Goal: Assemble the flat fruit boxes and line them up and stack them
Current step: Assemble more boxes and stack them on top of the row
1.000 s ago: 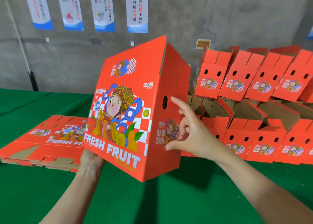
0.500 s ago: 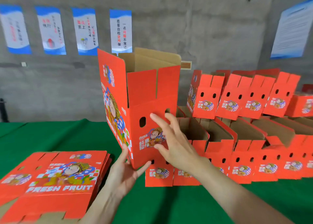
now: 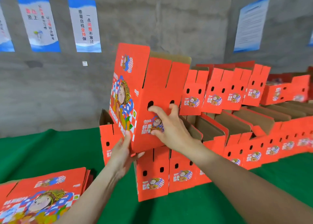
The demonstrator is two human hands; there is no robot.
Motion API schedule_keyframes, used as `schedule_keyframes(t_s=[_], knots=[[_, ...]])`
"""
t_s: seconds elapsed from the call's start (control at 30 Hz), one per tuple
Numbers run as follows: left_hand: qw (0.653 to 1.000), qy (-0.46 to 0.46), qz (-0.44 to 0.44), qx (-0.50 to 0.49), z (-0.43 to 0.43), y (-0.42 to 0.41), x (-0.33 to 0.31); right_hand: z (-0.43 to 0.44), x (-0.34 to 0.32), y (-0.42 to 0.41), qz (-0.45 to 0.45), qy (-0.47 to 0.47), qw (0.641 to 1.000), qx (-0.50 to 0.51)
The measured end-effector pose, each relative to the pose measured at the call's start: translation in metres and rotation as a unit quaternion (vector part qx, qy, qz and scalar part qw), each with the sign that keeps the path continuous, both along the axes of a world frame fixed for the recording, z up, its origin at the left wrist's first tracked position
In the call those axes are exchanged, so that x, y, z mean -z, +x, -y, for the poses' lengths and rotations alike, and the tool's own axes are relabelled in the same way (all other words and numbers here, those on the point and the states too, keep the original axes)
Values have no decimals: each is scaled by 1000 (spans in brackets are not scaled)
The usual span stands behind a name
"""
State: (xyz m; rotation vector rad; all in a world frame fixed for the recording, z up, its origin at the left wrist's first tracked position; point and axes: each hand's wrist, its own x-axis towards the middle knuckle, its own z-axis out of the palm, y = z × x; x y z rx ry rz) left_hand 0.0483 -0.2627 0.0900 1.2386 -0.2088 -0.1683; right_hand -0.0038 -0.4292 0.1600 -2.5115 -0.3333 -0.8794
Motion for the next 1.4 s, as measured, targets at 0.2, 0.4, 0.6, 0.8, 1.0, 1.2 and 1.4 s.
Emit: schedule_keyframes(t_s=[0.2,0.4,0.6,0.8,1.0,1.2,1.4], knots=[[894,351,259,-104,36,64,8,60,-10,64,30,48,997,49],[686,681,230,-109,58,126,17,111,3,151,-15,39,994,101],[689,693,199,-75,71,140,33,116,8,253,-35,13,991,126],[663,717,198,-85,74,144,40,140,16,305,-74,-39,986,144],[667,711,198,-103,69,147,41,184,-4,315,-73,-58,983,157],[677,698,203,-116,69,144,40,163,18,314,-61,-90,980,166],[740,611,223,-175,73,133,33,128,41,298,-69,-39,981,177]])
